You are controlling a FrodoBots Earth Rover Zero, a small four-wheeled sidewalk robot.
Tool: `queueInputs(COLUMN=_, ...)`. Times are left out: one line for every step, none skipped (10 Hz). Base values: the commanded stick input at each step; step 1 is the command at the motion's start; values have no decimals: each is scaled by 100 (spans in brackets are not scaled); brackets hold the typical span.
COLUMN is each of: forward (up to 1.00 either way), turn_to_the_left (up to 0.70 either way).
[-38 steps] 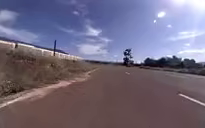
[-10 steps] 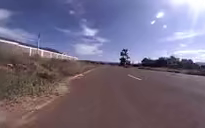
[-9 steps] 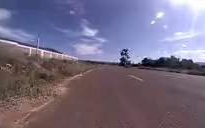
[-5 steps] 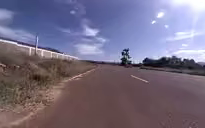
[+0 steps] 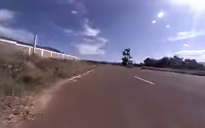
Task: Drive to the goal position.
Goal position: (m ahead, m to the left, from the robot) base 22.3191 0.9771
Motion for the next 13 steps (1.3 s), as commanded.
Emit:
queueInputs(forward=98, turn_to_the_left=-27)
queueInputs(forward=98, turn_to_the_left=-25)
queueInputs(forward=98, turn_to_the_left=-19)
queueInputs(forward=98, turn_to_the_left=-7)
queueInputs(forward=98, turn_to_the_left=0)
queueInputs(forward=98, turn_to_the_left=0)
queueInputs(forward=98, turn_to_the_left=0)
queueInputs(forward=98, turn_to_the_left=0)
queueInputs(forward=98, turn_to_the_left=0)
queueInputs(forward=98, turn_to_the_left=0)
queueInputs(forward=98, turn_to_the_left=0)
queueInputs(forward=98, turn_to_the_left=0)
queueInputs(forward=98, turn_to_the_left=0)
